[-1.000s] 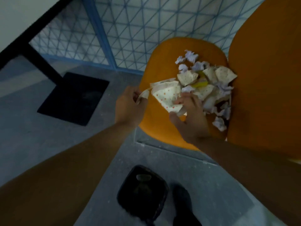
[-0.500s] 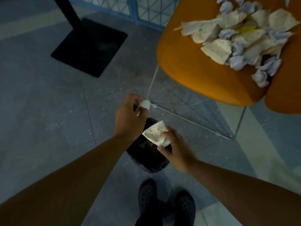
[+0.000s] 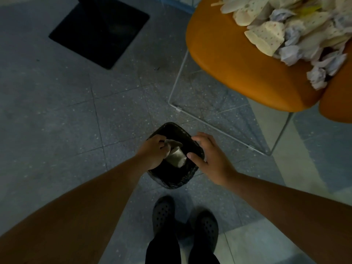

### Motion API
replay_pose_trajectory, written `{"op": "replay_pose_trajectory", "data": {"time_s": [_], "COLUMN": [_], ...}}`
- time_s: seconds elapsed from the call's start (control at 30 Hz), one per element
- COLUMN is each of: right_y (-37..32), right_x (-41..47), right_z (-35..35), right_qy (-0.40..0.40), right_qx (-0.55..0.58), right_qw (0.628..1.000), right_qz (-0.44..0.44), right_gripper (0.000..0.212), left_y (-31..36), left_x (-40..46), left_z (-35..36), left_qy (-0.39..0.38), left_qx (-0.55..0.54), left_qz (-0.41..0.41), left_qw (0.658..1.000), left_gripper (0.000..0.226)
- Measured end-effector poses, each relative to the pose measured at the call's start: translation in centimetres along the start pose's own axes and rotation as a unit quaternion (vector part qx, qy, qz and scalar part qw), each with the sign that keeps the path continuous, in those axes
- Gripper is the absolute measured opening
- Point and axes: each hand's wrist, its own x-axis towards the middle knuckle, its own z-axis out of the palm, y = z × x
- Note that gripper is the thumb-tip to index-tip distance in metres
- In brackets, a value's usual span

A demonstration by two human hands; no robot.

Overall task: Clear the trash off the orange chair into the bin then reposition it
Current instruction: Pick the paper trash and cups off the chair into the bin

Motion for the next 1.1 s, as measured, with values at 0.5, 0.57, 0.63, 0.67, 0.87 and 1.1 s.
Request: {"op": "replay_pose_trajectory", "data": {"time_s": [0.5,0.57,0.63,0.67,0.87,1.1], "right_y": [-10.0,-12.0,-13.5,-14.0,-13.0,-6.3], "right_x": [5.1,6.5,7.9,8.6,12.6,20.1], "right_z": [-9.4,-11.9,-14.2,-15.3,-22.7,-33.6], "right_qy": [0.103,0.125,0.144,0.156,0.249,0.329], "right_qx": [-0.007,-0.013,-0.024,-0.030,-0.063,-0.085], "right_qw": [0.994,0.991,0.988,0.986,0.965,0.940], "right_qz": [-0.026,-0.036,-0.048,-0.052,-0.048,-0.028], "right_gripper": [0.043,0.042,0.042,0.042,0.041,0.034], "left_y": [15.1,18.1,20.6,21.9,28.4,35.4], "left_x": [-1.4,-1.4,-1.1,-0.9,2.4,11.3], "left_z": [-12.3,-15.0,-17.3,-18.2,-20.2,-17.9], "left_qy": [0.126,0.128,0.143,0.150,0.147,0.157], "left_qx": [-0.027,-0.010,0.007,0.009,0.012,0.006], "left_qz": [0.215,0.238,0.258,0.266,0.306,0.320], "left_qw": [0.968,0.963,0.956,0.952,0.941,0.934], "left_gripper": [0.023,0.028,0.028,0.027,0.025,0.029]}}
